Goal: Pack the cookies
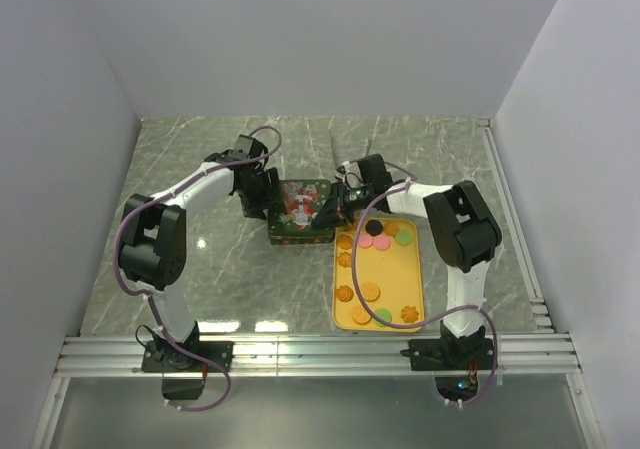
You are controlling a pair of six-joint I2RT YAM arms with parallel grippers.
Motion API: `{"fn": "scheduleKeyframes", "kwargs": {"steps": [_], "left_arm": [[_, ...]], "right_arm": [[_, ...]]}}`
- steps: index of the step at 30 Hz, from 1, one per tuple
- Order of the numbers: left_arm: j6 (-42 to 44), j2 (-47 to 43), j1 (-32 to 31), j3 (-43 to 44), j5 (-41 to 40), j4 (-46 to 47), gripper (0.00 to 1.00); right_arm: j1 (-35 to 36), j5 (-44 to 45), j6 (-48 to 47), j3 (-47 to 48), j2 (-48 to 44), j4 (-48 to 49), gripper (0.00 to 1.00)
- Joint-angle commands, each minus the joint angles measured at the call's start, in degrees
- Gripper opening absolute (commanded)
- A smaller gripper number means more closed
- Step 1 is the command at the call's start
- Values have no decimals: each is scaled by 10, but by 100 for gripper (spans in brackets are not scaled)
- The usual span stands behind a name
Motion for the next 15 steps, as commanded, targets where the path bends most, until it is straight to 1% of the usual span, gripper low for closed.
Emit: {"fn": "scheduleKeyframes", "kwargs": {"steps": [1, 3, 4, 6, 7, 8, 12, 15], "left_arm": [[8, -13, -4, 8, -25, -19, 66], [11, -20, -4, 14, -30, -19, 66], [12, -21, -4, 17, -31, -19, 66], [14, -34, -4, 21, -29, -10, 67], [14, -37, -4, 22, -32, -7, 67], [15, -43, -4, 24, -32, -5, 68], [3, -65, -5, 39, -43, 19, 70], [-39, -97, -9, 39, -68, 47, 72]], "right_arm": [[8, 63, -57, 31, -62, -65, 34], [10, 74, -72, 52, -84, -104, 45], [12, 87, -86, 57, -107, -115, 54], [12, 102, -99, 73, -147, -146, 62], [11, 123, -111, 78, -161, -156, 72], [11, 134, -117, 84, -173, -174, 75], [11, 182, -143, 133, -227, -214, 80], [12, 218, -139, 165, -243, -229, 83]]}}
